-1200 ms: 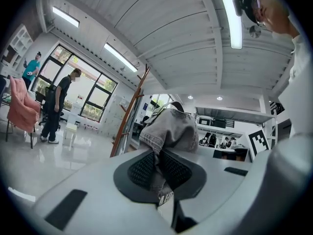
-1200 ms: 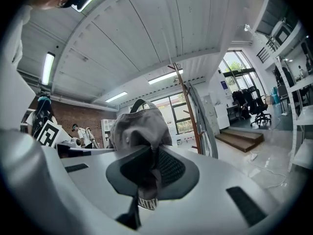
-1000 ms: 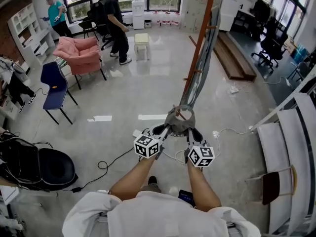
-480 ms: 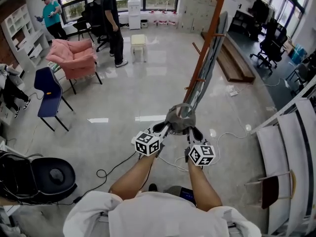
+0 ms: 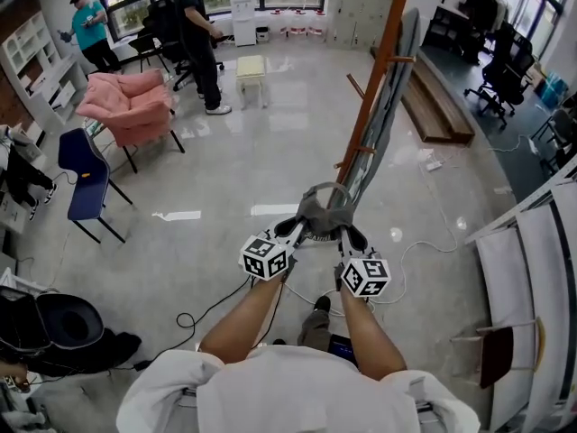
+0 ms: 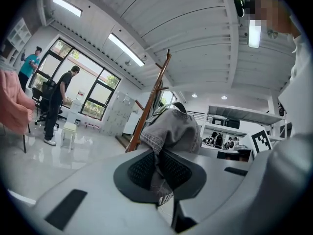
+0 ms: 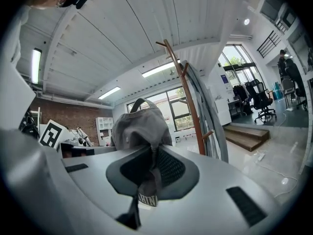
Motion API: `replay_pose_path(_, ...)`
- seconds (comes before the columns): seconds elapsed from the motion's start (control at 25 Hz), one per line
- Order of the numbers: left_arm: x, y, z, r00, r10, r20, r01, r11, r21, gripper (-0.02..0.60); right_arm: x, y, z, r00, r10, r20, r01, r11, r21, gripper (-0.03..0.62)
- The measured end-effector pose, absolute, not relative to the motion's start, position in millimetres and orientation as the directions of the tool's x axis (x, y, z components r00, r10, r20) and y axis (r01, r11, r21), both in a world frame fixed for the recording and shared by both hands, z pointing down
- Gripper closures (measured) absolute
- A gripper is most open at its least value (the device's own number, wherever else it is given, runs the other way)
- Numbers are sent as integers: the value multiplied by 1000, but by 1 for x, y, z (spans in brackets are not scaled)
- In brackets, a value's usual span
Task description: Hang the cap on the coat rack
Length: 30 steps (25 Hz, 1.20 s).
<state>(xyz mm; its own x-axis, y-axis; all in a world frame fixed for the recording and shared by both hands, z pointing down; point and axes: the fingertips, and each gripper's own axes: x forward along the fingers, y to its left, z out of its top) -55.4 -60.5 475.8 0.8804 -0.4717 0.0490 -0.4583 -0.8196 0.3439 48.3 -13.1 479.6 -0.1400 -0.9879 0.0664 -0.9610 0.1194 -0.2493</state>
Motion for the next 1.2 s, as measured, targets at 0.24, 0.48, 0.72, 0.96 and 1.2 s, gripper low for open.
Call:
replay_pose_path(0.24,-19,-109,506,866,-491,93,-490,-796,356,549,88,-59,511,-161,-981,105,-954,127,-272,551)
replay_pose_path(0.48,23,-150,529,848,-512,138,-523,-766,374,549,130,-104,533,-189,-971,144,-945,140,-297,551)
replay_pose_path(0.72,49,-179,553,828,-530,184,-557,-740,377,549,160,-133,566,-210,-959,189,-938,143,-315,551)
replay_pose_path(0.96,66,-201,577,816,-540,206,-575,-725,377,549,177,-158,592,-234,-950,209,-932,157,-327,551)
replay_pose_path(1.2,69,-226,612,810,-538,232,-584,-710,392,549,179,-182,622,-238,-942,236,-930,152,-334,551)
